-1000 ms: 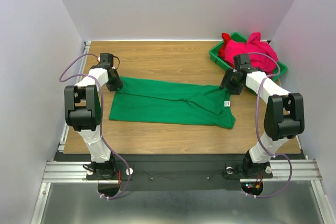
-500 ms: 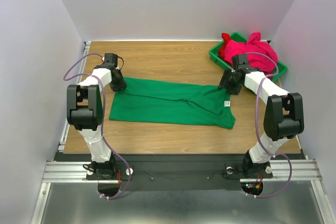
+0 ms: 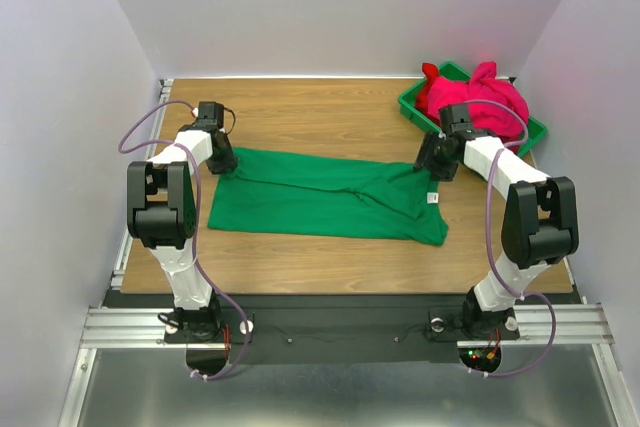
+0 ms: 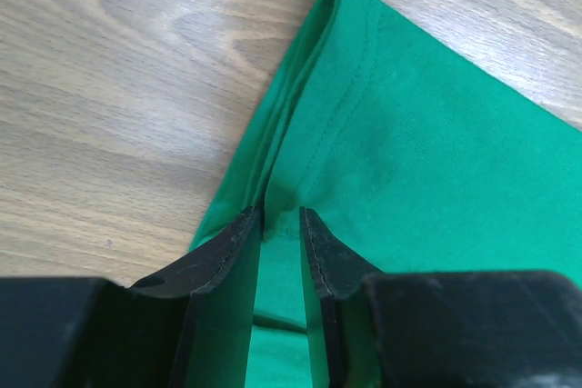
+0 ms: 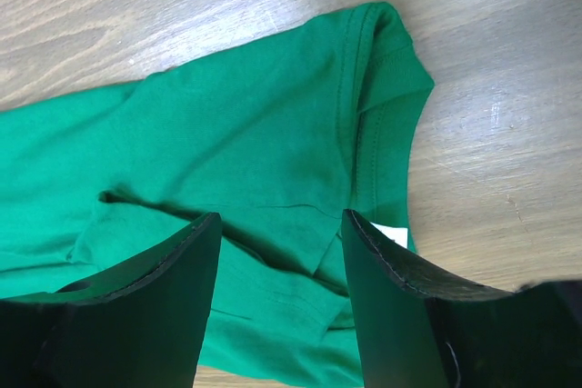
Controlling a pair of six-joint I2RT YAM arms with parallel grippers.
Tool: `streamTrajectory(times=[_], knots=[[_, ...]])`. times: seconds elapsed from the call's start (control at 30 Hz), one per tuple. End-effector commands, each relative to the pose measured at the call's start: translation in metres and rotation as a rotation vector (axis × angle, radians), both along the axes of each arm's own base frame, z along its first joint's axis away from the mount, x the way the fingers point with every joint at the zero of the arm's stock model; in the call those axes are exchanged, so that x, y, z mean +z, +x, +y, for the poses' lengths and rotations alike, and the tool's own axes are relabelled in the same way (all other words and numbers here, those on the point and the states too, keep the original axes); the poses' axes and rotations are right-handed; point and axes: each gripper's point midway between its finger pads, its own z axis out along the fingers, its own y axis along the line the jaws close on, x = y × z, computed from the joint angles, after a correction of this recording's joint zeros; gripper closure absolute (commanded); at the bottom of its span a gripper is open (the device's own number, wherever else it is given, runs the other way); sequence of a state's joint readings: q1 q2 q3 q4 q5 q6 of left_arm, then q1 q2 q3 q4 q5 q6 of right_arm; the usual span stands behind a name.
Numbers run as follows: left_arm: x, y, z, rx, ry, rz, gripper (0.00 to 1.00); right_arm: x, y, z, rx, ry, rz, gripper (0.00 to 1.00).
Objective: Fold and stack the t-shirts
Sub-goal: Fold the tshirt
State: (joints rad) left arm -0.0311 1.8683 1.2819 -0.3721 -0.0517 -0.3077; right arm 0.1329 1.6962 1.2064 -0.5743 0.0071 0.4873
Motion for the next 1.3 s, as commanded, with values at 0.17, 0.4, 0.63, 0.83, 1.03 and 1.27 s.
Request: streamTrajectory(times=[0.17,0.4,0.63,0.83,1.03,1.27], knots=[[-0.009,-0.008,0.001,-0.013,0.019,0.024,0.73,0.016,0.016,0.016,0.025,0.015,-0.059,0.39],[-0.012,-0.010,0.001,-0.020,0.023,0.034,0.95,0.033,0.027,0.042,0.098,0.017,-0.107,0.39],[-0.004,-0.008,0.001,-0.021,0.023,0.019,1.00,0.033,0.031,0.090,0.220,0.037,-0.111,0.39],[0.008,-0.006,0.000,-0.022,0.020,-0.006,1.00,0.011,0.034,0.127,0.300,0.030,-0.073,0.39],[0.005,-0.010,-0.001,-0.026,0.010,0.007,1.00,0.001,0.040,0.132,0.306,0.012,-0.062,0.39],[0.004,-0.012,-0.001,-0.032,0.012,0.012,1.00,-0.008,0.039,0.126,0.301,-0.023,-0.048,0.44]])
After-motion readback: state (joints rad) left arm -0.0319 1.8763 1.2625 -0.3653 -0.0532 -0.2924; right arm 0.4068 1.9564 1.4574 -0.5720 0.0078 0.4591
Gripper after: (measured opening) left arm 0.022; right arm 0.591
